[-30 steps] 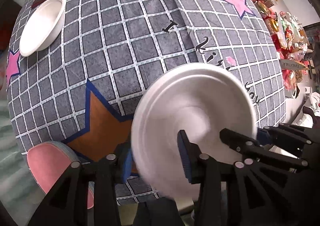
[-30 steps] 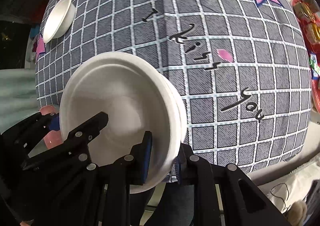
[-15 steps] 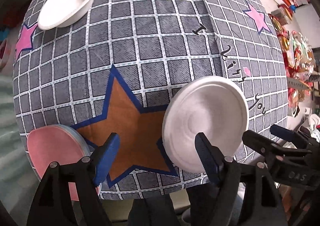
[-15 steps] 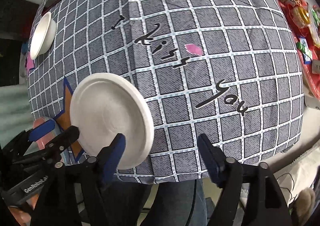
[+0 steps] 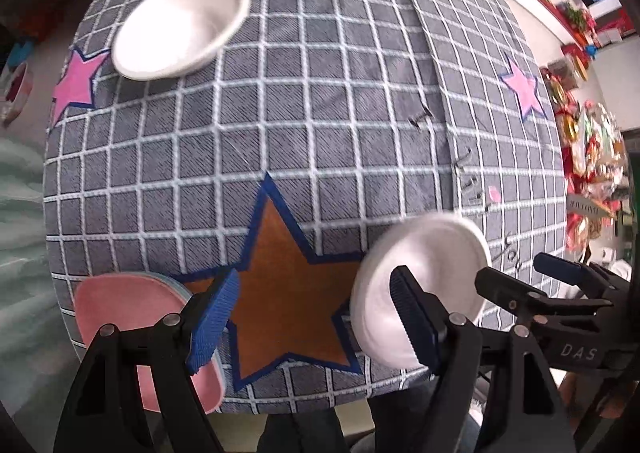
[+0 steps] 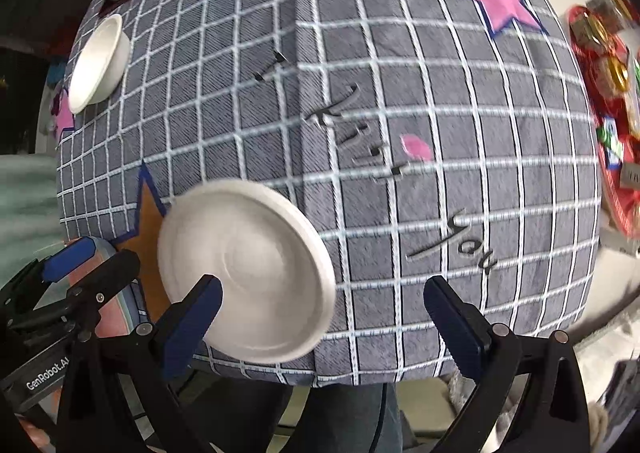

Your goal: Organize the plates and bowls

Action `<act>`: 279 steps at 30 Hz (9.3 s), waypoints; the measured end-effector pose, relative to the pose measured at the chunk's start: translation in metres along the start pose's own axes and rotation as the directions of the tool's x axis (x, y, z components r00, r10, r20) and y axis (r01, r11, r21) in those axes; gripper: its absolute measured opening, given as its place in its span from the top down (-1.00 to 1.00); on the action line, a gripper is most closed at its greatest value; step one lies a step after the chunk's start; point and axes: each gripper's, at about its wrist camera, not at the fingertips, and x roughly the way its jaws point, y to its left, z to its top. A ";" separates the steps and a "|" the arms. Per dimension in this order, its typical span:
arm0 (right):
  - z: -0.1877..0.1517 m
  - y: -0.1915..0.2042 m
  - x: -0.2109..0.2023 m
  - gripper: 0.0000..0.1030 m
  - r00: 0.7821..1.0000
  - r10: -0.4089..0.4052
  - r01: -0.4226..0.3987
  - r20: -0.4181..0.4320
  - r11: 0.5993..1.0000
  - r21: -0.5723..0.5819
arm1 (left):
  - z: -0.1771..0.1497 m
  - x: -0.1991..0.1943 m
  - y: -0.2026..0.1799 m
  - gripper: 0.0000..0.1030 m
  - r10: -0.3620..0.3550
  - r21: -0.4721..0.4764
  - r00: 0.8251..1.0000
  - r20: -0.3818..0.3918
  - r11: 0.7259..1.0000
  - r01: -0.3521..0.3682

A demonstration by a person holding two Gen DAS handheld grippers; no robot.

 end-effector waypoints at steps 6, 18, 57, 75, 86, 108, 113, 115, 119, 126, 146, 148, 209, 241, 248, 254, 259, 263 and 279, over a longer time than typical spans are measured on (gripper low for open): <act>0.028 0.020 -0.012 -0.97 1.000 -0.022 0.022 0.006 0.999 -0.030 | 0.034 0.000 0.030 -0.57 0.015 -0.072 0.999 0.046 0.997 -0.012; 0.076 0.128 -0.009 -0.97 0.999 -0.049 0.051 0.019 0.981 -0.189 | 0.106 -0.003 0.122 -0.57 0.140 -0.268 0.982 0.125 0.958 -0.103; 0.198 0.238 0.078 -0.61 0.998 -0.055 0.062 0.031 0.949 -0.308 | 0.207 0.092 0.172 0.00 0.165 -0.177 0.986 0.030 0.972 -0.158; 0.161 0.164 0.069 0.65 0.992 0.073 -0.100 -0.108 0.957 -0.272 | 0.183 0.118 0.059 0.15 0.124 0.041 0.992 -0.008 0.992 -0.123; 0.122 0.084 0.070 0.64 0.988 0.071 -0.091 -0.134 0.985 -0.148 | 0.166 0.135 0.007 0.15 0.081 0.121 0.995 -0.055 0.990 -0.074; 0.062 0.056 0.011 0.64 0.991 0.109 -0.119 -0.071 0.981 -0.152 | 0.096 0.036 -0.063 0.15 0.058 0.200 0.998 0.012 0.978 -0.059; 0.034 0.047 0.009 0.64 0.990 0.117 -0.126 -0.075 0.984 -0.123 | 0.077 0.042 -0.067 0.10 0.046 0.236 0.999 -0.002 0.971 -0.044; 0.024 0.042 0.008 0.64 0.990 0.119 -0.127 -0.079 0.985 -0.114 | 0.076 0.052 -0.073 0.10 0.049 0.254 0.999 -0.009 0.966 -0.045; 0.005 0.030 0.009 0.64 0.989 0.118 -0.125 -0.087 0.989 -0.084 | 0.060 0.055 -0.084 0.10 0.050 0.295 0.998 -0.033 0.955 -0.038; -0.019 0.009 0.015 0.64 0.989 0.104 -0.108 -0.101 0.994 -0.037 | 0.035 0.066 -0.095 0.07 0.055 0.349 0.995 -0.078 0.937 -0.025; -0.046 -0.023 0.005 -0.68 0.996 0.063 -0.062 -0.056 0.998 0.033 | 0.013 0.048 -0.021 -0.56 0.127 0.246 0.990 -0.068 0.963 -0.107; -0.043 -0.022 0.004 -0.87 0.996 0.079 -0.076 -0.045 0.996 0.052 | 0.009 0.046 -0.015 -0.57 0.125 0.246 0.990 -0.059 0.963 -0.107; -0.027 -0.061 0.001 -0.98 0.993 -0.057 0.064 -0.101 0.996 0.067 | 0.007 0.034 -0.005 -0.57 0.097 0.076 0.993 -0.070 0.993 -0.092; 0.012 -0.067 0.114 -0.98 0.985 -0.036 0.046 -0.169 0.998 0.053 | 0.004 0.155 -0.017 -0.57 0.167 0.064 0.976 -0.142 0.985 -0.159; 0.024 -0.060 0.147 -0.98 0.984 -0.031 0.041 -0.173 0.998 0.054 | 0.006 0.177 -0.017 -0.58 0.178 0.056 0.972 -0.151 0.984 -0.172; 0.032 -0.056 0.183 -0.98 0.985 -0.020 0.028 -0.170 0.999 0.045 | 0.010 0.195 -0.008 -0.58 0.155 0.063 0.978 -0.140 0.987 -0.147; 0.041 -0.050 0.207 -0.98 0.985 0.004 0.006 -0.171 0.998 0.059 | 0.019 0.209 -0.011 -0.60 0.133 0.048 0.982 -0.136 0.991 -0.128; 0.045 -0.050 0.215 -1.00 0.987 0.007 0.001 -0.158 0.999 0.053 | 0.024 0.217 -0.008 -0.60 0.125 0.050 0.984 -0.128 0.992 -0.119; 0.055 -0.044 0.224 -0.29 0.984 0.061 -0.049 -0.169 0.996 0.076 | 0.040 0.222 -0.017 -0.06 0.076 0.094 0.984 -0.161 0.994 -0.062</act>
